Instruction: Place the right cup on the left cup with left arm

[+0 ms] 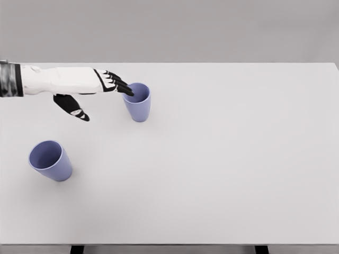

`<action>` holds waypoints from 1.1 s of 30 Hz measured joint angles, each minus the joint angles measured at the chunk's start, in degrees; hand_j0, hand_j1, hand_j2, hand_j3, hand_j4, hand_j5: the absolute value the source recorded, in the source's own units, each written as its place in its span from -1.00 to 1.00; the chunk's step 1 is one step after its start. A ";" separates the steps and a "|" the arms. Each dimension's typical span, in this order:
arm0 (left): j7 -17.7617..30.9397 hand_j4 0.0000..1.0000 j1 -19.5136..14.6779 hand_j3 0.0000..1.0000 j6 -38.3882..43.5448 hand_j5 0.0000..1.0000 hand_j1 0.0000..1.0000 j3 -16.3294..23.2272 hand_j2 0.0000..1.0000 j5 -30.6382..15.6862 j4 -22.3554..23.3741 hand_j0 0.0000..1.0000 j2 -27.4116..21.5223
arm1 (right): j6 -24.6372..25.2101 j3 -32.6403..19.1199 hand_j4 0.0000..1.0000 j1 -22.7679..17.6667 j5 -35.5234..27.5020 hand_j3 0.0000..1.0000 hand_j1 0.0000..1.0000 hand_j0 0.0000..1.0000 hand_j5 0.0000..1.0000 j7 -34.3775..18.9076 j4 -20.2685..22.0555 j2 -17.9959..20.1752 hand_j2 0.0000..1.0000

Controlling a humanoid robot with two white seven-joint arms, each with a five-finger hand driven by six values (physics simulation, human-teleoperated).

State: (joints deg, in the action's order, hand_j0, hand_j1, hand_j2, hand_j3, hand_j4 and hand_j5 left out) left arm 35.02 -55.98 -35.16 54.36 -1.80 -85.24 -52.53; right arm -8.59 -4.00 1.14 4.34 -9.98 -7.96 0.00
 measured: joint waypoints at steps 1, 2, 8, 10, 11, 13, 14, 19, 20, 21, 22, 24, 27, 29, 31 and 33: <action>0.00 1.00 -0.35 1.00 0.00 1.00 1.00 -0.11 1.00 -0.03 0.20 1.00 -0.18 | 0.00 0.01 1.00 -0.09 -0.01 1.00 1.00 1.00 1.00 0.07 0.01 0.00 1.00; 0.00 1.00 -1.67 1.00 0.03 1.00 1.00 -0.21 1.00 -0.06 1.11 1.00 -0.15 | 0.01 -0.05 1.00 -0.35 -0.05 1.00 1.00 1.00 1.00 0.12 -0.13 0.00 1.00; 0.00 1.00 -3.87 1.00 0.02 1.00 1.00 -0.09 1.00 2.12 11.70 1.00 6.13 | 0.07 -0.14 1.00 -0.35 -0.13 1.00 1.00 1.00 1.00 0.02 -0.35 0.00 1.00; 0.00 1.00 -4.04 1.00 0.00 1.00 1.00 0.00 1.00 3.36 14.36 1.00 8.78 | 0.07 -0.06 1.00 -0.35 -0.13 1.00 1.00 1.00 1.00 0.03 -0.37 0.00 1.00; 0.00 1.00 -4.04 1.00 0.00 1.00 1.00 0.06 1.00 3.74 15.21 1.00 9.99 | 0.07 -0.10 1.00 -0.35 -0.13 1.00 1.00 1.00 1.00 0.03 -0.38 0.00 1.00; 0.00 1.00 -4.04 1.00 0.00 1.00 1.00 0.13 1.00 4.40 16.28 1.00 11.91 | 0.07 -0.13 1.00 -0.35 -0.14 1.00 1.00 1.00 1.00 0.02 -0.38 0.00 1.00; 0.00 1.00 -4.22 1.00 0.00 1.00 1.00 0.14 1.00 4.76 16.61 1.00 12.58 | 0.07 -0.11 1.00 -0.35 -0.14 1.00 1.00 1.00 1.00 0.02 -0.38 0.00 1.00; -0.01 1.00 -5.71 1.00 0.04 1.00 1.00 1.90 1.00 5.57 20.06 1.00 16.72 | 0.07 -0.06 1.00 -0.35 -0.14 1.00 1.00 1.00 1.00 0.01 -0.38 0.00 1.00; 0.00 1.00 -5.71 1.00 0.02 1.00 1.00 2.62 1.00 5.68 21.06 1.00 17.31 | 0.07 -0.05 1.00 -0.35 -0.14 1.00 1.00 1.00 1.00 0.00 -0.38 0.00 1.00; 0.00 1.00 -5.71 1.00 0.02 1.00 1.00 3.26 1.00 5.76 22.11 1.00 18.04 | 0.07 -0.06 1.00 -0.35 -0.14 1.00 1.00 1.00 1.00 0.02 -0.38 0.00 1.00; 0.00 1.00 -5.72 1.00 0.01 1.00 1.00 3.73 1.00 5.81 23.33 1.00 18.74 | 0.07 -0.08 1.00 -0.35 -0.14 1.00 1.00 1.00 1.00 0.03 -0.38 0.00 1.00; 0.00 1.00 -5.71 1.00 0.00 1.00 1.00 4.49 1.00 5.89 25.40 1.00 19.94 | 0.07 -0.06 1.00 -0.35 -0.14 1.00 1.00 1.00 1.00 0.02 -0.38 0.00 1.00; 0.00 1.00 -5.80 1.00 0.00 1.00 1.00 5.04 1.00 5.94 27.68 1.00 21.21 | 0.07 -0.10 1.00 -0.35 -0.14 1.00 1.00 1.00 1.00 0.04 -0.38 0.00 1.00; 0.00 1.00 -5.80 1.00 0.00 1.00 1.00 5.26 1.00 5.96 29.12 1.00 22.09 | 0.07 -0.09 1.00 -0.35 -0.14 1.00 1.00 1.00 1.00 0.03 -0.38 0.00 1.00; 0.00 1.00 -5.89 1.00 0.00 1.00 1.00 5.38 1.00 5.96 30.42 1.00 23.03 | 0.07 -0.11 1.00 -0.35 -0.14 1.00 1.00 1.00 1.00 0.03 -0.38 0.00 1.00; 0.00 1.00 -6.24 1.00 0.01 1.00 1.00 5.44 1.00 5.95 31.12 1.00 23.60 | 0.07 -0.12 1.00 -0.35 -0.14 1.00 1.00 1.00 1.00 0.01 -0.39 0.00 1.00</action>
State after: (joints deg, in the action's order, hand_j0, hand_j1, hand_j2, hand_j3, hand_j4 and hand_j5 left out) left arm 35.02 -62.22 -35.15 59.80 4.15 -54.13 -28.92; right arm -8.52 -4.12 0.79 4.20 -9.97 -8.34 0.00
